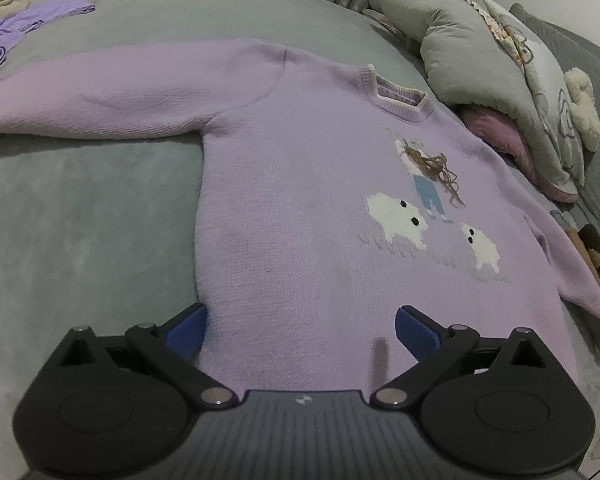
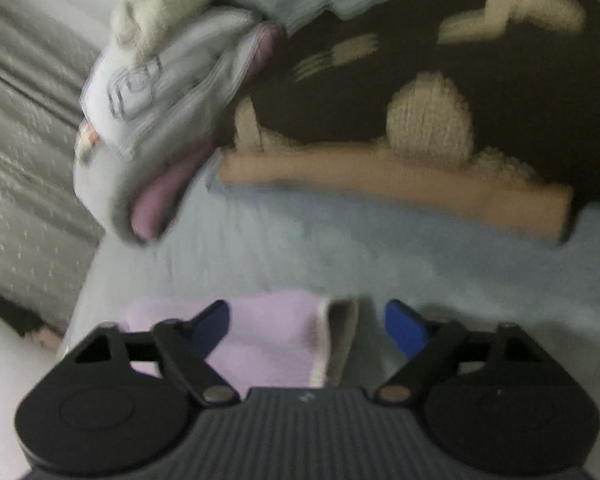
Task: Fold clothes
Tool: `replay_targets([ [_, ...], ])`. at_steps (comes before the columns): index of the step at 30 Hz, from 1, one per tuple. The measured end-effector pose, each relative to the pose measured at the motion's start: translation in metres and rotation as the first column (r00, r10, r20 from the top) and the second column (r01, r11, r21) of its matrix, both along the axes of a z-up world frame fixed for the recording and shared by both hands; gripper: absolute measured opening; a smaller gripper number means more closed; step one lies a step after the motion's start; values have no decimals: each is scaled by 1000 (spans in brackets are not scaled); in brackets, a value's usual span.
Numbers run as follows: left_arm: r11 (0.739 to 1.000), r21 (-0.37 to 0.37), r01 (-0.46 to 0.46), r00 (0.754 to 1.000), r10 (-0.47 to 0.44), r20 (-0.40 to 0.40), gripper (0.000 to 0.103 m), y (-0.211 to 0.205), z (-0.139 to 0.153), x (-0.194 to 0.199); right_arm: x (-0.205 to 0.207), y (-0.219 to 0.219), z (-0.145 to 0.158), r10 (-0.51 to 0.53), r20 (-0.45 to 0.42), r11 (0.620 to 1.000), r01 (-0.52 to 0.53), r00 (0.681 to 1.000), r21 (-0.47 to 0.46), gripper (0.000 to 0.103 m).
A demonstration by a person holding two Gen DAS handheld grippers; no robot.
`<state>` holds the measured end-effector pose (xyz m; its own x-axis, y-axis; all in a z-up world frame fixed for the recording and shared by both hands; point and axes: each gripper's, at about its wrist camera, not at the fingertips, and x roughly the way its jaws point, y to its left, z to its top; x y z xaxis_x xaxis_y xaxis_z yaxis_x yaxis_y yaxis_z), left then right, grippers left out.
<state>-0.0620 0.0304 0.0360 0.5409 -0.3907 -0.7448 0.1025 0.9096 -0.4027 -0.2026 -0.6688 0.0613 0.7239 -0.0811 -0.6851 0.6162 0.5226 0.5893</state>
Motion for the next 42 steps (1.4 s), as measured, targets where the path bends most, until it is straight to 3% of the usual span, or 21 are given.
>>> replay_targets([
  [1,1000,2,-2,1000,2,-1,99,-1,0,0,9,2,-4,19,-13,1000,-19,1000,-12,63],
  [3,1000,0,-4,1000,4,-2,99,-1,0,1,26,6,-11,57,-39,998,-58,998,-36,46],
  [4,1000,-7,-5,1000,5,-3,99,0,0,1,32,9,-10,67,-46,995,-70,997,-65,19],
  [8,999,-36,-8,1000,8,-7,99,4,-1,1,29,43,32,56,-11,933,-56,998,-357,12],
  [10,998,-56,-11,1000,11,-12,99,6,-1,1,38,70,68,92,-9,782,-78,996,-619,12],
  [12,998,-62,-14,1000,13,-16,99,6,0,1,47,95,95,120,3,609,-71,993,-790,12],
  [16,997,-76,-13,1000,11,-26,99,7,0,0,78,116,101,108,-14,364,-53,994,-930,12],
  [18,996,-85,-8,1000,5,-29,99,9,1,-1,98,111,93,83,-48,336,-73,995,-939,12],
  [22,995,-104,2,999,-6,-36,99,12,2,-2,131,87,55,-10,-136,452,-117,991,-884,13],
  [24,994,-114,4,999,-9,-39,99,15,2,-2,138,81,45,-46,-144,472,-106,988,-875,16],
  [26,992,-124,2,999,-7,-39,99,19,3,-3,136,79,42,-110,-108,482,-42,988,-875,34],
  [27,992,-124,-1,999,-3,-35,99,21,4,-4,132,84,47,-145,-70,465,5,987,-885,41],
  [29,993,-121,-10,1000,7,-24,99,25,7,-6,122,94,57,-207,11,404,96,978,-910,81],
  [31,993,-119,-18,1000,17,-14,99,30,10,-8,117,109,67,-250,90,303,166,964,-938,89],
  [33,993,-116,-27,1000,27,-3,99,34,12,-10,114,114,72,-221,77,323,148,972,-935,89],
  [35,993,-114,-36,999,37,8,99,38,15,-12,111,118,75,-141,35,436,94,989,-895,91],
  [36,993,-113,-40,999,42,13,99,41,16,-13,110,120,74,-86,13,511,55,996,-858,94],
  [37,993,-112,-44,999,47,18,99,43,18,-14,108,124,70,20,-22,629,-30,1000,-777,101],
  [38,993,-110,-33,999,34,7,99,42,16,-16,108,129,65,104,-40,700,-102,994,-707,103],
  [40,994,-105,-4,1000,2,-23,99,40,11,-20,105,146,46,298,-56,810,-284,953,-514,103],
  [42,995,-95,12,999,-15,-34,99,38,5,-26,98,163,32,401,-67,828,-393,913,-399,103],
])
